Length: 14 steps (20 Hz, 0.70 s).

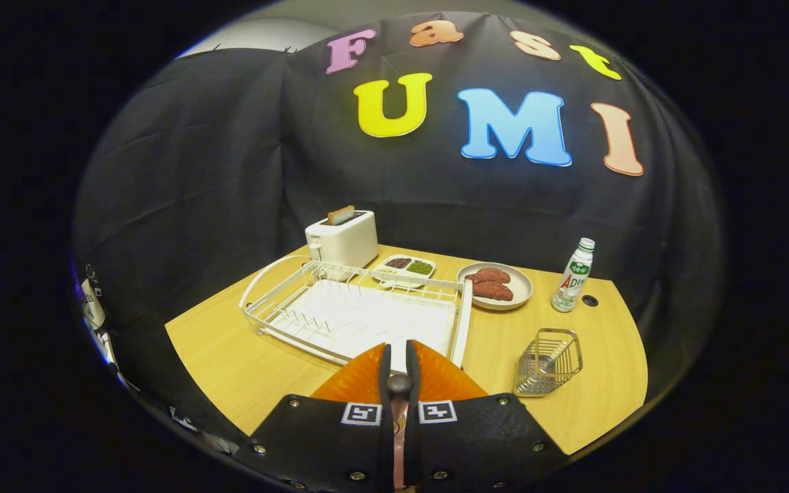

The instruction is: Take the plate from the dish rack, then take the spoon from the basket and place it into the plate.

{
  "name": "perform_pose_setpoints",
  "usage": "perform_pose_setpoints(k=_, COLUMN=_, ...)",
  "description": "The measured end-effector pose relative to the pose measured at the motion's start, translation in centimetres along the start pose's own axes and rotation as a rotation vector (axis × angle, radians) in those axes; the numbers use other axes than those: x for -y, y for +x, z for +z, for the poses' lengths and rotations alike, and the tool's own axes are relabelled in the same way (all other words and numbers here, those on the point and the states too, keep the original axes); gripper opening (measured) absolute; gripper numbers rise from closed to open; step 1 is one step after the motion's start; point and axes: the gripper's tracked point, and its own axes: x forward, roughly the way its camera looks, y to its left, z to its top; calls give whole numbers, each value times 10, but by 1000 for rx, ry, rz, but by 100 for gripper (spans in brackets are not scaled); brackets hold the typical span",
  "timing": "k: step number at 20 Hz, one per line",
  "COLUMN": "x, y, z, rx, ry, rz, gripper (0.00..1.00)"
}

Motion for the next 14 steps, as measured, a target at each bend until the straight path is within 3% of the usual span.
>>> perform_pose_setpoints(k=9, x=-42, y=29, z=-19, rx=-50, ry=-28, rz=92, gripper=5)
perform_pose_setpoints(k=11, x=-46, y=31, z=-23, rx=-70, ry=-41, rz=95, gripper=11)
perform_pose_setpoints(k=14, x=-41, y=22, z=3, rx=-9, ry=-58, rz=78, gripper=14)
